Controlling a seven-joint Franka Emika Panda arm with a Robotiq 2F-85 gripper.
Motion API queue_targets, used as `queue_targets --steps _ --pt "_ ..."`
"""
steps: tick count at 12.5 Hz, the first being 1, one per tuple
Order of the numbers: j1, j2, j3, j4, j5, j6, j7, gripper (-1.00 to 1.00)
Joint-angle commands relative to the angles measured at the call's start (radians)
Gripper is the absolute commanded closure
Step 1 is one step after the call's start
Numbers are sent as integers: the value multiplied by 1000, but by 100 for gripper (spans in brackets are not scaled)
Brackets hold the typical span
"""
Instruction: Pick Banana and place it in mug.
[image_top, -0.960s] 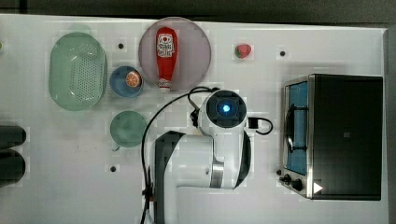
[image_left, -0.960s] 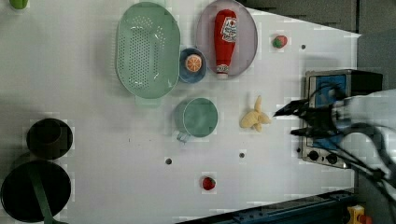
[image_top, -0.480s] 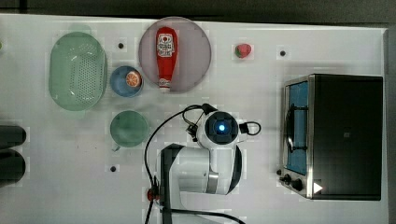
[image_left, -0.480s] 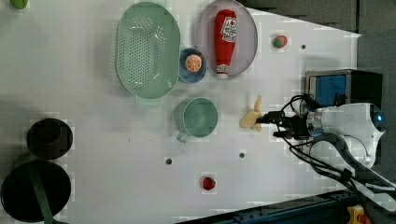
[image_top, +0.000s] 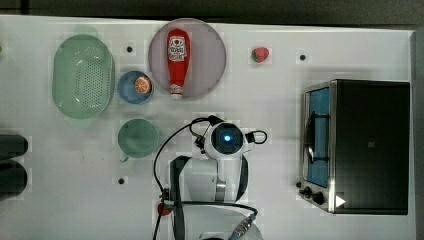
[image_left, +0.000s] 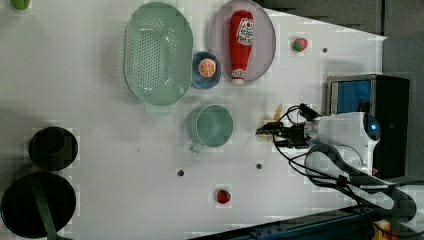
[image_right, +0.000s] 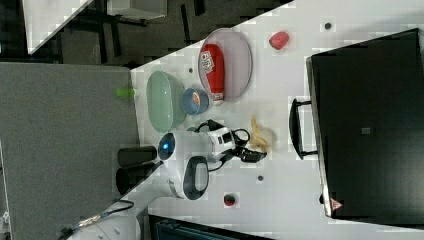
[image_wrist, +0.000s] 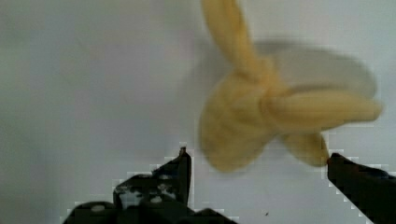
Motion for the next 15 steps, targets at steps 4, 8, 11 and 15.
queue_targets --steps 4,8,11,15 --pt "-10 -18 -23 18 -2 78 -73 42" --pt "-10 -202 -24 32 -2 -29 -73 42" --pt "-10 -356 -26 112 -2 -332 -73 42" --pt "-8 -516 -18 231 -3 -633 -73 42"
